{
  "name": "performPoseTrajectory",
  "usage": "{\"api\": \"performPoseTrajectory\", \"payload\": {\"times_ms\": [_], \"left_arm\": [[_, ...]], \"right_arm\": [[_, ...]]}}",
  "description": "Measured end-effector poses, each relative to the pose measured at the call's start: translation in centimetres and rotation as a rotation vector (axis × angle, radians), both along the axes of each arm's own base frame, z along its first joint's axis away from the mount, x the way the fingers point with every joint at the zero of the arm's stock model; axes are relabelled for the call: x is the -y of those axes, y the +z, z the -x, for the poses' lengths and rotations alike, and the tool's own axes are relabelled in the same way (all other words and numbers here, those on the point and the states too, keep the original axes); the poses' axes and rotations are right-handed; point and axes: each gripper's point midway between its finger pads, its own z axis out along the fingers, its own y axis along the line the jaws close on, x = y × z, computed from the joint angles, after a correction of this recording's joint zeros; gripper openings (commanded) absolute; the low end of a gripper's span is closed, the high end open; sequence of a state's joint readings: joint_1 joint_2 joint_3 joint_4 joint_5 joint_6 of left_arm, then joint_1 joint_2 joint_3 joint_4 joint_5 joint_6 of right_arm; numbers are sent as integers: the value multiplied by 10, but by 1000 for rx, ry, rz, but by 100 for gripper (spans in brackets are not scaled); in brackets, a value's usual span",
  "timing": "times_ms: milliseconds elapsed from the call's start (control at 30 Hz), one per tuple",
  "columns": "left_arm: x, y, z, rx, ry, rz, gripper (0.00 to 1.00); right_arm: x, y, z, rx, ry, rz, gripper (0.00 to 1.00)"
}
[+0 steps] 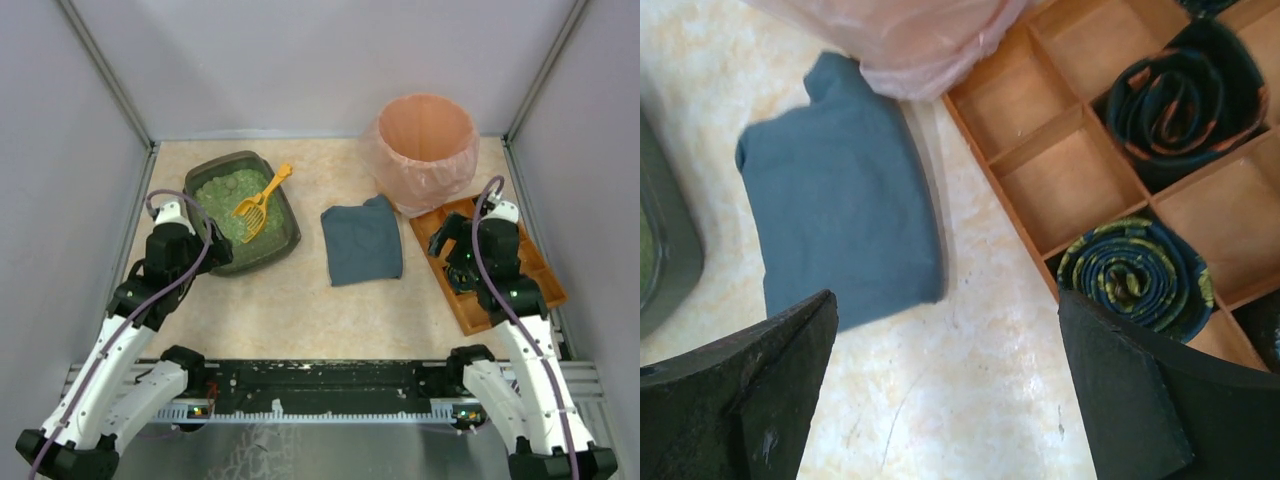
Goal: Clean the litter box
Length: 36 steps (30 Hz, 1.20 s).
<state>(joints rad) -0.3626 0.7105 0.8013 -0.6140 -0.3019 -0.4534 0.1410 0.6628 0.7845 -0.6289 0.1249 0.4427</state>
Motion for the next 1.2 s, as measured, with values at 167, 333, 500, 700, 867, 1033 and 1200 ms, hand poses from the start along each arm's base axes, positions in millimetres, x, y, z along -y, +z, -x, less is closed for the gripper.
{"api": "performPoseTrajectory", "payload": {"times_ms": [167,333,500,700,867,1033,1200], "left_arm": [[-1,-8,-4,-28,19,1,100],[2,-9,-8,-31,8,11,100],[6,-17,-11,-63,-9,9,100],[0,-22,-13,-74,-2,-45,100],[-7,-25,-15,-84,10,-94,100],[-10,-29,-17,-97,20,-115,100],[-9,-33,-17,-112,12,-118,100]], "right_arm": [[-13,-17,-4,-160,59,-48,92],[-28,-32,0,-288,112,-125,92],[-42,-50,4,-426,167,-195,92],[-50,-57,7,-463,233,-216,92],[-74,-46,-1,-380,281,-201,92],[-149,-42,-7,-306,419,-178,90],[-206,-61,-30,-277,424,-217,90]]}}
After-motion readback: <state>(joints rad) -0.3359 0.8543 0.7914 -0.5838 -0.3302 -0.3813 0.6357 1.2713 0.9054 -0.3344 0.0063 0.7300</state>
